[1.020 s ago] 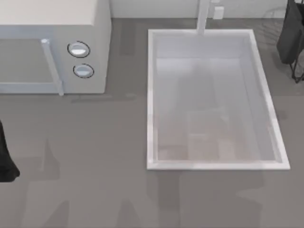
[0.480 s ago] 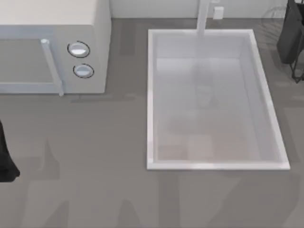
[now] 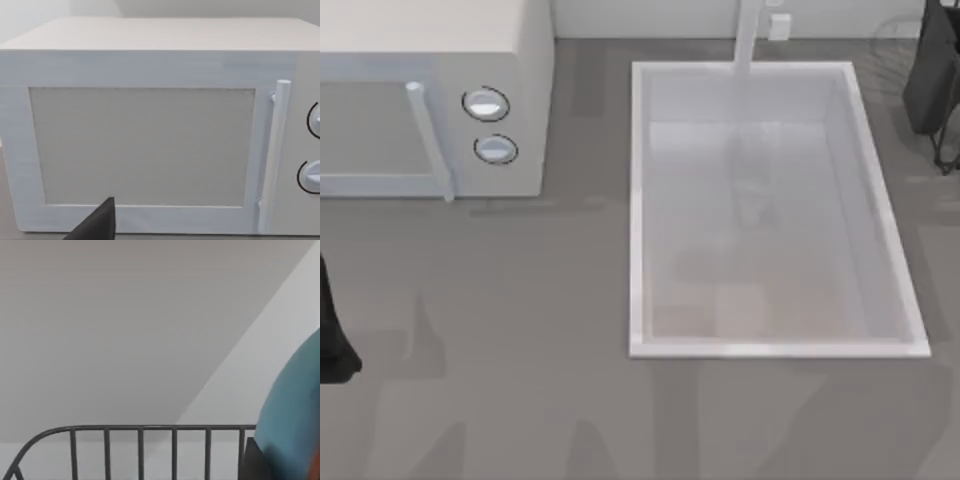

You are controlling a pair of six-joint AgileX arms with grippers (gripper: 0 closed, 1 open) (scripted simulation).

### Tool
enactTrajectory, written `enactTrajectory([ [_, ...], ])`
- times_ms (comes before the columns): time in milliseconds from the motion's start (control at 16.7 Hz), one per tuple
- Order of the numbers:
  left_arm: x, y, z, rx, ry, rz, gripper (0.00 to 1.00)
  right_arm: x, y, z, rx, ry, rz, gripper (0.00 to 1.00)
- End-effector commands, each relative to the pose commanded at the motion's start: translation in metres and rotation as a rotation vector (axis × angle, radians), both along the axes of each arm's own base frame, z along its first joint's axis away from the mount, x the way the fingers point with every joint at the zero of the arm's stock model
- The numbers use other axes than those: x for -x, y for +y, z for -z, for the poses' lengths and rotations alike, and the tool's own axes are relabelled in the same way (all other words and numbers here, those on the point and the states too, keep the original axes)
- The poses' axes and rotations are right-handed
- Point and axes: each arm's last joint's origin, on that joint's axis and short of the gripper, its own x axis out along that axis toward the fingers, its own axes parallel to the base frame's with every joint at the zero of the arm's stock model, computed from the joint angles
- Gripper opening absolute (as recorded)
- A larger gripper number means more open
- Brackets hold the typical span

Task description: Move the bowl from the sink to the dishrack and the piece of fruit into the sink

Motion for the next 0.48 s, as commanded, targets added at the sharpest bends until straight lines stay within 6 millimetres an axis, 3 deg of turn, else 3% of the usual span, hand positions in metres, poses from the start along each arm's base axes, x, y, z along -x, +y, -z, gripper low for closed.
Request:
enactTrajectory([
  [480, 0.0000, 0.0000, 0.0000, 0.000, 0.000, 0.000, 1.00, 0.0000, 0.0000, 0.0000, 0.000, 0.000, 0.000, 0.90],
])
